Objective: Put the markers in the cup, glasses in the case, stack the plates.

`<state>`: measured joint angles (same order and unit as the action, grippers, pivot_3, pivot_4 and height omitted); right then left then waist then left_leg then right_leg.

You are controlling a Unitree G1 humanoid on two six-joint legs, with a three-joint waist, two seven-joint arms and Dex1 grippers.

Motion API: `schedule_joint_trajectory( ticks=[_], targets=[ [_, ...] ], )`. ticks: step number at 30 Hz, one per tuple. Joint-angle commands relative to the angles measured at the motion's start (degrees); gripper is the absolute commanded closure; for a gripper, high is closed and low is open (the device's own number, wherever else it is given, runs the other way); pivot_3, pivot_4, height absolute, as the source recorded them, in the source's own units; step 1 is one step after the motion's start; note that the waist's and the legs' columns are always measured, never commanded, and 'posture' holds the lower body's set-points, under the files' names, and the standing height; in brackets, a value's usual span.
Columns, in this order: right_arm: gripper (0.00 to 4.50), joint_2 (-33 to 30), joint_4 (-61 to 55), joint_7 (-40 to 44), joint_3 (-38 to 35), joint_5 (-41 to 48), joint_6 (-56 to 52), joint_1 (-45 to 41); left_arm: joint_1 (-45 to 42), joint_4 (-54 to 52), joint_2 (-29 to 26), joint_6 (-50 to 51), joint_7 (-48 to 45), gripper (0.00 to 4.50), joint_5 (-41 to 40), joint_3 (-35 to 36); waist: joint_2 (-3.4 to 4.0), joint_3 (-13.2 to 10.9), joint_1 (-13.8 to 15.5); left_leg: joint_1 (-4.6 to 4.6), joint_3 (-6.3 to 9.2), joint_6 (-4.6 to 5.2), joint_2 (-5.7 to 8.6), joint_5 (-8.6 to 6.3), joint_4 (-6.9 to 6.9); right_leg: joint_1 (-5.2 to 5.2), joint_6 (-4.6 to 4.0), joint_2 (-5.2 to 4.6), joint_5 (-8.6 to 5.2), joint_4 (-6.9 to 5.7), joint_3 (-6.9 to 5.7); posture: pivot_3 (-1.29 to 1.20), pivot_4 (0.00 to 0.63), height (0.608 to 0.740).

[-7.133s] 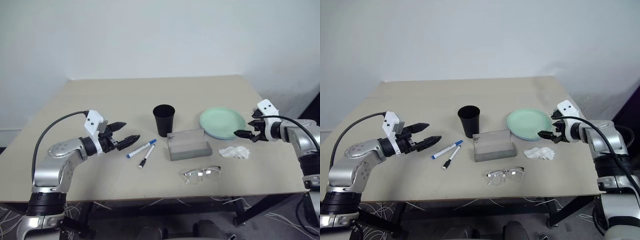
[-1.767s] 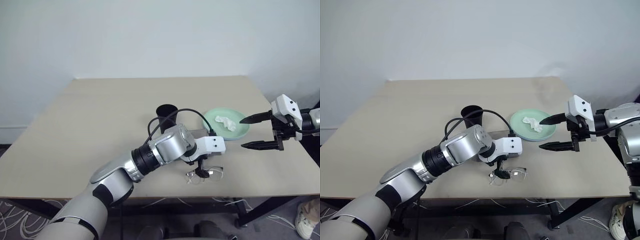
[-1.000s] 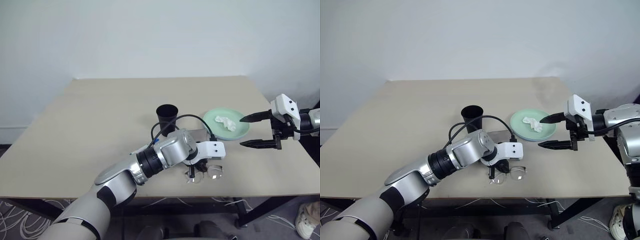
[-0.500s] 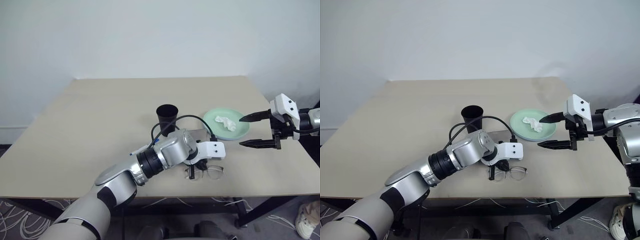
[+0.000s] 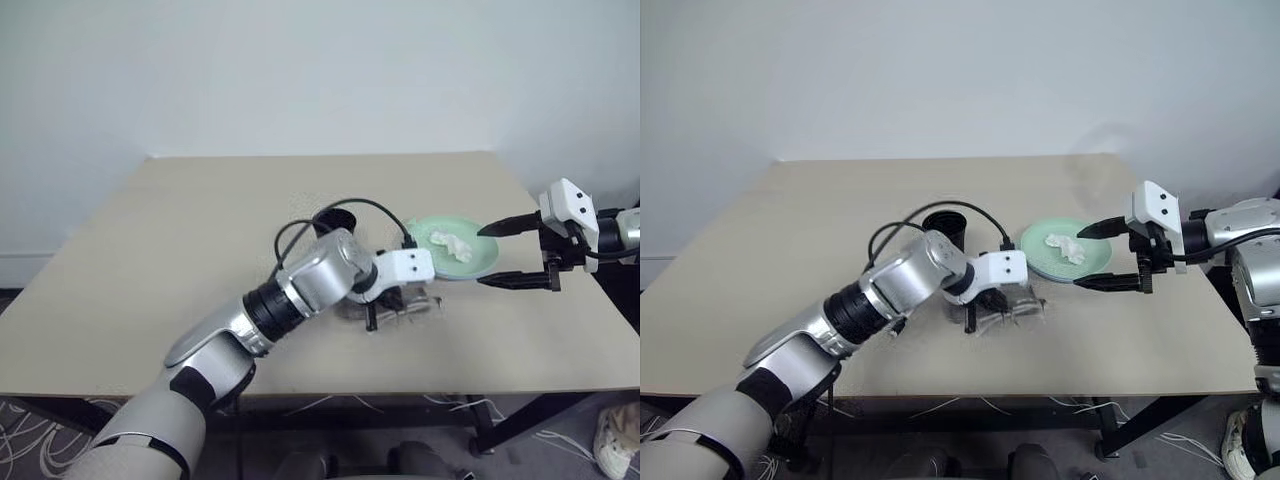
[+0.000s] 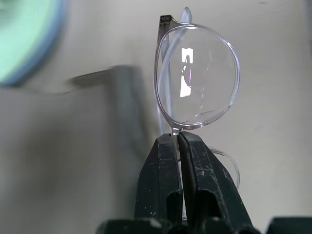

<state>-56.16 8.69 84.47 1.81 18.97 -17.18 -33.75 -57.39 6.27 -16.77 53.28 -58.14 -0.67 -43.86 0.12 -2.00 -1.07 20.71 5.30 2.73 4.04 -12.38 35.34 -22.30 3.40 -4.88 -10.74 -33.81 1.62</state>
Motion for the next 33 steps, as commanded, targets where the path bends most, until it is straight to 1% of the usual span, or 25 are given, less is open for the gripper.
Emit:
schedule_joint_trajectory(
  ticks=[1,5,8,13,22,27,33],
  targets=[
    [0.00,0.46,0.81,0.14,-0.13,-0.51,1.18,-2.77,-3.03,0.27,-1.56,-2.65,0.68,4.45,1.39,3.51,0.03,0.02,-0.01,0.00,0.00,0.00,0.00,0.00,0.00,0.00,0.00,0.00,0.00,0.00,0.00,0.00,0.000,0.732],
    [0.00,1.07,1.72,0.37,0.39,-0.94,1.65,-3.91,-4.90,6.58,-1.81,-6.78,2.99,4.45,3.44,5.41,0.07,0.04,0.01,0.00,0.01,0.00,0.02,0.00,0.00,0.01,0.00,-0.01,0.00,0.01,0.00,0.00,0.000,0.732],
    [0.00,1.43,2.36,0.57,0.72,-1.22,1.99,-4.73,-6.14,11.23,-0.71,-9.75,5.15,4.45,4.67,6.79,0.08,0.05,0.02,0.00,0.02,0.00,0.02,0.00,0.00,-0.01,0.01,0.00,0.01,0.00,0.00,0.00,0.000,0.732],
    [0.00,1.79,2.72,0.78,1.09,-1.21,2.11,-5.48,-5.07,17.38,1.30,-14.17,7.62,4.45,6.90,6.80,0.09,0.06,0.05,0.01,0.02,0.02,0.05,0.00,-0.01,0.00,0.02,-0.02,0.01,0.02,0.01,0.00,0.000,0.732],
    [0.00,1.75,2.27,1.06,0.95,-0.91,1.67,-5.41,-0.99,22.47,5.85,-17.29,10.15,4.45,9.28,6.28,0.09,0.06,0.05,0.02,0.03,0.03,0.05,-0.01,0.00,-0.01,0.03,-0.02,0.02,0.01,0.01,0.00,0.000,0.732],
    [0.00,1.68,1.67,0.95,0.77,-0.63,1.27,-5.11,-0.07,25.22,8.11,-17.98,11.10,4.45,10.77,6.33,0.10,0.06,0.05,0.02,0.02,0.02,0.06,-0.01,0.03,0.00,0.08,-0.02,0.05,0.00,0.01,0.00,0.000,0.732],
    [0.00,1.58,1.06,0.74,0.47,-0.35,0.95,-4.69,1.46,24.55,9.28,-17.18,9.32,4.45,12.24,4.81,0.11,0.07,0.02,0.02,0.01,0.02,0.06,-0.01,0.04,0.00,0.09,-0.01,0.05,0.00,0.01,0.00,0.000,0.732]
  ],
)
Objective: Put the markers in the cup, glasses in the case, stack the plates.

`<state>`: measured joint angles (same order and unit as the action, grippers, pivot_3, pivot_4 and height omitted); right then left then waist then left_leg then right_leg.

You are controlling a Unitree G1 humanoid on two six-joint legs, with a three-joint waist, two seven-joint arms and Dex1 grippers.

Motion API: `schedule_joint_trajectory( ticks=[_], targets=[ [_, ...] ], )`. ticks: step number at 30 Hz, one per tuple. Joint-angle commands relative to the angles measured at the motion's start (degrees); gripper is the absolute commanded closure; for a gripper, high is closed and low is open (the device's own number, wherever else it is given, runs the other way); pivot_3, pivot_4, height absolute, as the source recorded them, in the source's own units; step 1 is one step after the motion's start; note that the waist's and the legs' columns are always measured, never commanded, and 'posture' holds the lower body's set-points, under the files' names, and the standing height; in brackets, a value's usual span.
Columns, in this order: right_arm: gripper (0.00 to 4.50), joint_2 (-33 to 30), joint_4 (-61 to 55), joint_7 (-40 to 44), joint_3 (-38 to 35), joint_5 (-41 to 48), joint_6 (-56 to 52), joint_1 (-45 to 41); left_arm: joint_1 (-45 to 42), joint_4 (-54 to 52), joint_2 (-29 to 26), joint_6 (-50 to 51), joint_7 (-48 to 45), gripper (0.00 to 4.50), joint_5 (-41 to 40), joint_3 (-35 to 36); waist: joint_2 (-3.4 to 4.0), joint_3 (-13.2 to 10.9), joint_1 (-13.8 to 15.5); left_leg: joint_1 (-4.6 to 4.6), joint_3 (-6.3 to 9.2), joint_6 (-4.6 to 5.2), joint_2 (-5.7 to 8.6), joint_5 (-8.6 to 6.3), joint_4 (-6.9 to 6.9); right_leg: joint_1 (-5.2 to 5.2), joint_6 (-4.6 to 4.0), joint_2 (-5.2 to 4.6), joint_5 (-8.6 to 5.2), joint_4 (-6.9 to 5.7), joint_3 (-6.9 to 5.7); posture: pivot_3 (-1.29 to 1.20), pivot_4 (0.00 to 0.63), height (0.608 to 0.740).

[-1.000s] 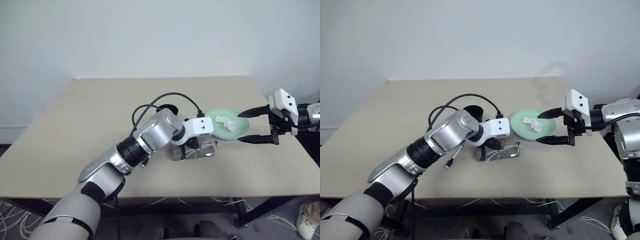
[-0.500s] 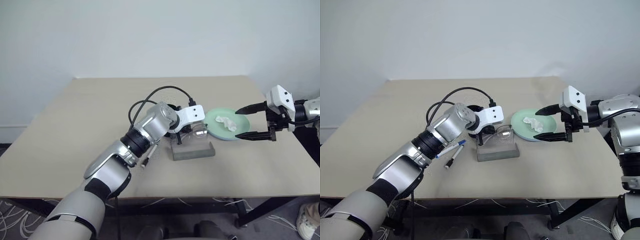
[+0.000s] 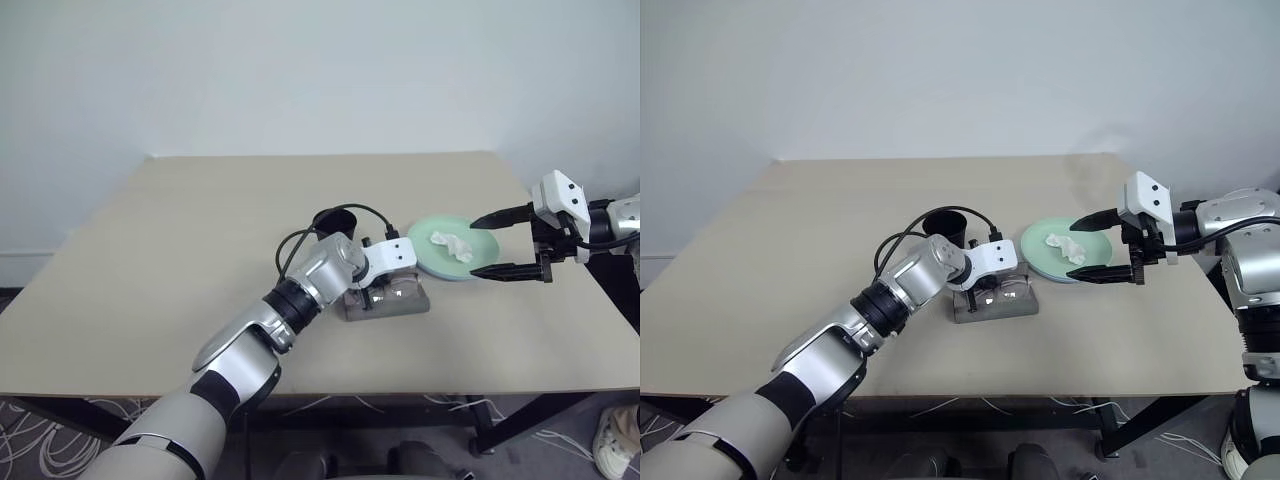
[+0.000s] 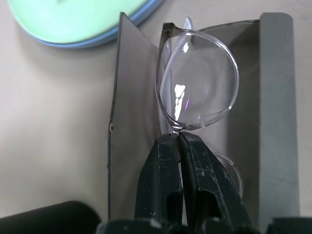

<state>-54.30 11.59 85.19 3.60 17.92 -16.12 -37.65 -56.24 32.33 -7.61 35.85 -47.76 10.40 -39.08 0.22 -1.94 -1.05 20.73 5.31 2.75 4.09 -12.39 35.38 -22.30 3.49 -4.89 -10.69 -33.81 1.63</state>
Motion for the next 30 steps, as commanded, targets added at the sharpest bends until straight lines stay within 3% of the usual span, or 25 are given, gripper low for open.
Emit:
schedule_joint_trajectory(
  ticks=[1,12,15,24,30],
  targets=[
    [0.00,-0.29,-1.89,0.00,-1.37,0.72,-0.10,-0.69,0.65,-2.10,0.13,0.53,-1.62,4.45,1.44,-0.28,0.01,0.01,0.01,0.00,0.00,0.00,0.00,0.00,0.00,0.00,0.00,0.00,0.00,0.00,0.00,0.00,0.000,0.732],
    [0.00,-0.02,-2.07,-0.52,-1.32,0.54,-0.22,-0.46,1.15,-5.86,-0.91,1.42,-5.40,4.45,3.69,-0.95,0.02,0.01,0.01,0.00,0.00,0.00,-0.01,0.00,0.04,0.02,0.01,0.00,0.01,-0.01,0.00,0.00,0.000,0.732],
    [0.00,0.05,-1.99,-0.56,-1.27,0.52,-0.11,-0.48,0.79,-6.20,-1.27,0.59,-5.88,3.83,4.32,-1.18,0.01,0.01,0.01,0.00,0.00,0.00,0.00,0.00,0.04,0.02,0.01,0.00,0.01,-0.01,0.00,0.00,0.000,0.732],
    [0.00,0.32,-1.37,-0.65,-1.17,0.27,0.32,-0.74,-1.49,-8.99,-1.06,1.68,-6.20,0.72,3.35,3.00,0.02,0.01,0.02,0.00,0.01,0.01,-0.01,0.00,0.04,0.01,0.01,0.00,0.01,-0.01,0.00,0.00,0.000,0.732],
    [0.00,0.60,-1.03,-0.64,-1.17,0.11,0.58,-0.89,-4.37,-9.83,-1.30,2.00,-6.04,0.72,2.22,6.34,0.01,0.01,0.02,0.02,0.00,0.00,0.00,-0.01,0.06,0.01,0.01,0.00,0.01,0.00,0.00,0.00,0.000,0.732]
  ],
)
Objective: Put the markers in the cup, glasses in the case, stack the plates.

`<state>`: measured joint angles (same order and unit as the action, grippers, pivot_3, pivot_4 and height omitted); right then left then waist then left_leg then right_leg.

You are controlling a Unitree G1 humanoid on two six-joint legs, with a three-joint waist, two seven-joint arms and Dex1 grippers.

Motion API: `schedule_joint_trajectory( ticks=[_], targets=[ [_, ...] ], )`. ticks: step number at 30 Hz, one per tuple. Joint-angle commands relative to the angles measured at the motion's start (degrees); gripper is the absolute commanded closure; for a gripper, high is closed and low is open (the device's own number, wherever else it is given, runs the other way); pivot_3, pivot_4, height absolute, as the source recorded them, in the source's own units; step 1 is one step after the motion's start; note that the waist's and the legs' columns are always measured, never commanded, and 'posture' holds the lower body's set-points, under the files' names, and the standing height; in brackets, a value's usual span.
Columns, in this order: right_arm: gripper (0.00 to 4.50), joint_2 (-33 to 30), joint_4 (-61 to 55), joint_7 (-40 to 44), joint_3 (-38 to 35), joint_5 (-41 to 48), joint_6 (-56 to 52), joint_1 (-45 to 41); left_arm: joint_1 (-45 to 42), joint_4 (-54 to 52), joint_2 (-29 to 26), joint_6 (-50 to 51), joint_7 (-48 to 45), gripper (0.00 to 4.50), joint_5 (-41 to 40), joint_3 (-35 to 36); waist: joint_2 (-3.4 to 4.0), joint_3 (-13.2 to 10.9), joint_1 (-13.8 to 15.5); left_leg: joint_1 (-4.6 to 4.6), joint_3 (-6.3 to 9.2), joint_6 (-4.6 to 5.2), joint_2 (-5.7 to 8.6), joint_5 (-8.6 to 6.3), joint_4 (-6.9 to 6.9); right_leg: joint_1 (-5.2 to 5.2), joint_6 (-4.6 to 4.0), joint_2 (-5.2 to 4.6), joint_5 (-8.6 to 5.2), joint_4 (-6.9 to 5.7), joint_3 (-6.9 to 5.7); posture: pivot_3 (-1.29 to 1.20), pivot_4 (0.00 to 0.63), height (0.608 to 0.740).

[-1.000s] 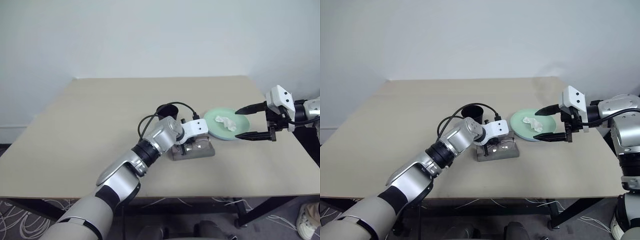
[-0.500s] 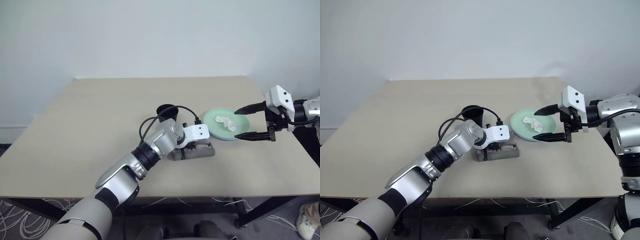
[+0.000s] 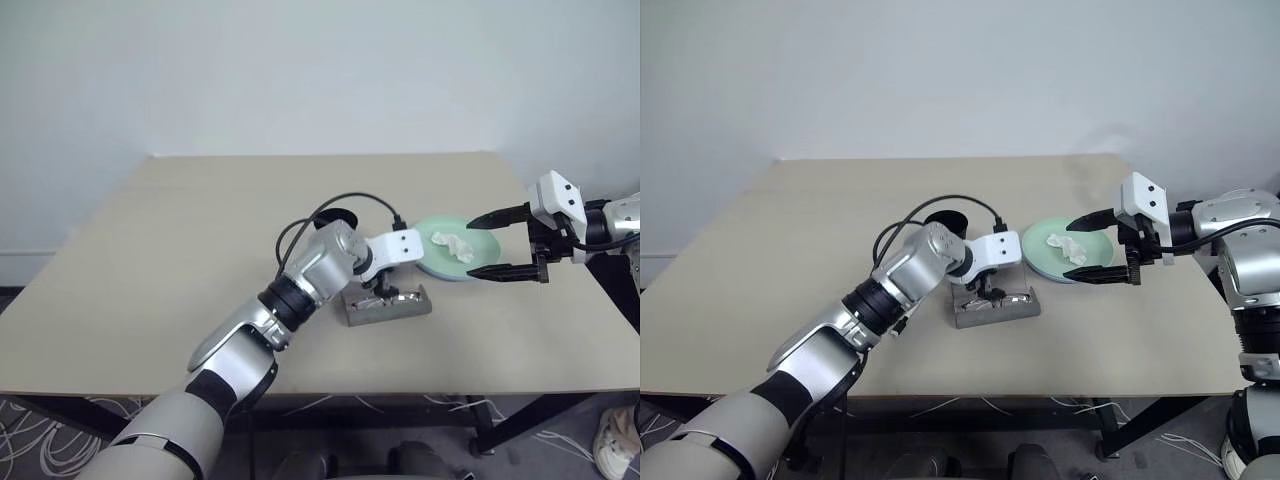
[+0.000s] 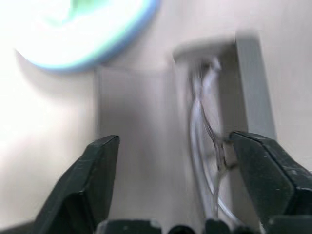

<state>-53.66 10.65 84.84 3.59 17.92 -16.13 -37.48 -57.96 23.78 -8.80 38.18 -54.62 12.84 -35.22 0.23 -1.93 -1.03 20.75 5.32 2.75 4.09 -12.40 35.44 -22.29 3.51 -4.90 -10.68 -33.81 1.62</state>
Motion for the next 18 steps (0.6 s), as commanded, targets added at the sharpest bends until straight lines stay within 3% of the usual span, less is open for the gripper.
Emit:
schedule_joint_trajectory(
  ticks=[1,4,7,16,18],
  targets=[
    [0.00,0.02,-0.08,-0.32,-1.14,0.10,0.63,-1.03,-2.96,-0.82,-0.02,-0.53,1.26,0.72,-0.22,2.90,0.00,0.00,0.00,0.00,0.00,0.00,0.00,0.00,0.00,0.01,0.00,0.00,0.00,0.00,0.00,0.00,0.000,0.732],
    [0.00,0.14,-0.07,-0.32,-1.13,0.07,0.76,-1.00,-3.72,1.00,0.59,-1.36,3.07,0.72,-0.10,4.03,0.00,0.00,-0.07,-0.02,-0.01,0.00,-0.01,0.00,-0.01,0.01,0.00,0.00,0.00,0.00,0.00,0.00,0.000,0.732],
    [0.00,0.18,-0.03,-0.32,-1.19,0.07,0.91,-0.96,-4.19,3.48,1.54,-2.75,5.36,1.29,0.29,4.76,0.00,0.00,-0.03,-0.03,0.00,0.00,-0.01,0.00,0.00,0.01,0.00,0.01,0.00,-0.01,0.00,0.00,0.000,0.732],
    [0.00,0.24,-0.38,-0.35,-1.22,0.19,0.90,-0.65,-5.21,13.78,4.54,-9.71,13.95,4.49,2.44,4.69,0.00,0.00,0.03,0.00,0.00,0.00,0.01,0.00,0.06,0.01,0.05,0.00,0.03,0.00,0.00,0.00,0.000,0.732],
    [0.00,0.28,-0.41,-0.37,-1.22,0.22,0.87,-0.67,-5.48,16.24,5.24,-10.98,15.44,4.49,2.88,4.71,0.00,0.00,0.04,0.00,0.00,0.00,0.01,0.00,0.05,0.01,0.05,0.00,0.03,0.00,0.00,0.00,0.000,0.732]
  ],
)
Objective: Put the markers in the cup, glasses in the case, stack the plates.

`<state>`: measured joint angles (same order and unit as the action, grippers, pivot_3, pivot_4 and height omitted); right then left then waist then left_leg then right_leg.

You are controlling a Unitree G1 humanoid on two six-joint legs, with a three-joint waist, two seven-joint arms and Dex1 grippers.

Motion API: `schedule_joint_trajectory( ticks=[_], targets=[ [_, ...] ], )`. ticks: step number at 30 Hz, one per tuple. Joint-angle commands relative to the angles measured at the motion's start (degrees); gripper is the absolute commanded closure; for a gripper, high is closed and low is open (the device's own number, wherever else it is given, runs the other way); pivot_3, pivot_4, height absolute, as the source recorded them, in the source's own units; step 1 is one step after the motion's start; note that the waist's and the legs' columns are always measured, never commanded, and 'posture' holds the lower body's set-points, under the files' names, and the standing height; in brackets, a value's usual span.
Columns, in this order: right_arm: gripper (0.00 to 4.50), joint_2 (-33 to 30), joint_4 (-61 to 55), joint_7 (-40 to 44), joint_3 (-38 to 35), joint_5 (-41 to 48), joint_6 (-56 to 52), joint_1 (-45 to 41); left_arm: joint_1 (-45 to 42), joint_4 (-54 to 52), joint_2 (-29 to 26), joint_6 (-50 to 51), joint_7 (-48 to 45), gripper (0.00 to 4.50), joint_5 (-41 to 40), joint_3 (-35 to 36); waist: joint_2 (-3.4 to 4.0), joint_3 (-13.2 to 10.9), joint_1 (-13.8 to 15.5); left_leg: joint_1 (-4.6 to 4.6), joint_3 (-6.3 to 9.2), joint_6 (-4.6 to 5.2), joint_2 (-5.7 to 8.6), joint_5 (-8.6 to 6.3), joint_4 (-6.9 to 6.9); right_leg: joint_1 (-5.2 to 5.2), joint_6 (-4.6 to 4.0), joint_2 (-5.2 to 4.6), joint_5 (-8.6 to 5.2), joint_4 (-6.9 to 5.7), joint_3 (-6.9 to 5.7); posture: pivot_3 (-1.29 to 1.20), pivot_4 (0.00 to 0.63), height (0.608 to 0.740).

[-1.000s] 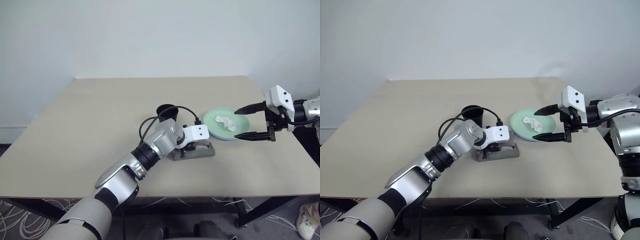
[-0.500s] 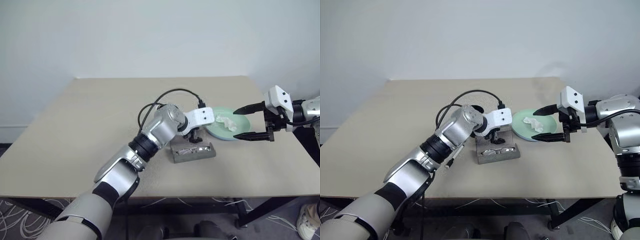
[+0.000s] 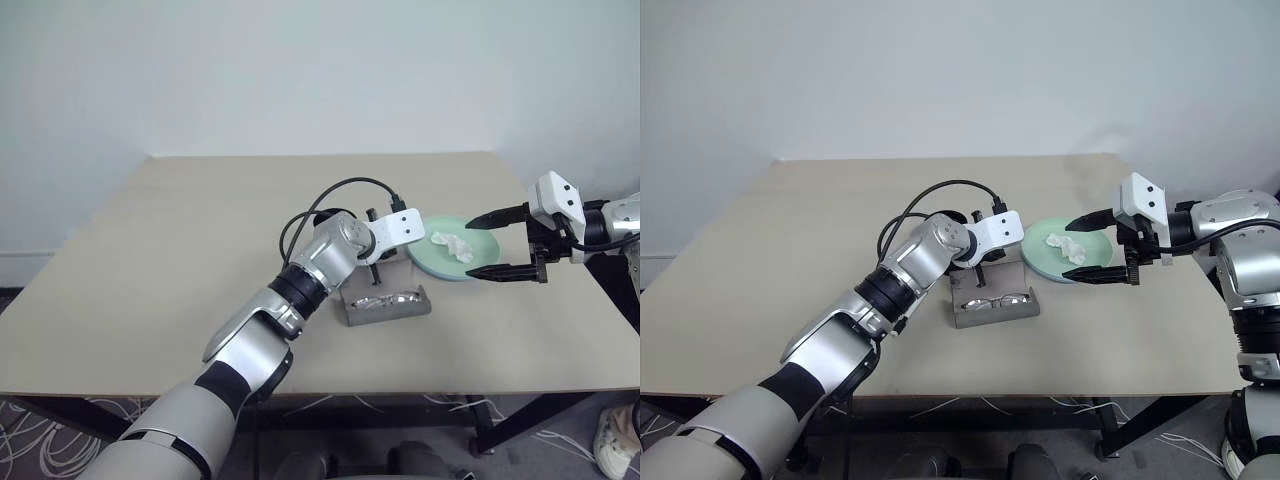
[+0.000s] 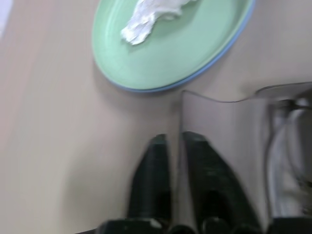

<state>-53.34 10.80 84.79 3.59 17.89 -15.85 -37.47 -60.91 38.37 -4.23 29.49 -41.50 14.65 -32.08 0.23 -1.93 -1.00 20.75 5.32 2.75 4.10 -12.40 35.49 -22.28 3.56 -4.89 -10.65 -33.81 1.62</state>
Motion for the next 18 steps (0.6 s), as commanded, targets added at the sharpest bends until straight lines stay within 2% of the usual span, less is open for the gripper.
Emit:
schedule_joint_trajectory(
  ticks=[1,18],
  targets=[
    [0.00,-0.04,-0.61,-0.34,-1.24,0.27,0.57,-0.65,-2.66,2.71,0.87,-3.13,3.06,4.49,1.49,1.41,0.00,0.00,0.02,0.00,0.00,0.00,0.00,0.00,0.00,0.00,0.00,0.00,0.00,0.00,0.00,0.00,0.000,0.732],
    [0.00,0.08,-1.92,-1.09,-1.44,0.61,0.10,0.18,-2.05,11.45,2.51,-9.80,4.82,4.49,7.24,-0.85,0.00,0.00,0.02,0.02,0.00,0.00,0.02,0.00,0.03,0.01,0.04,0.00,0.02,0.00,-0.01,0.00,0.000,0.732]
  ],
)
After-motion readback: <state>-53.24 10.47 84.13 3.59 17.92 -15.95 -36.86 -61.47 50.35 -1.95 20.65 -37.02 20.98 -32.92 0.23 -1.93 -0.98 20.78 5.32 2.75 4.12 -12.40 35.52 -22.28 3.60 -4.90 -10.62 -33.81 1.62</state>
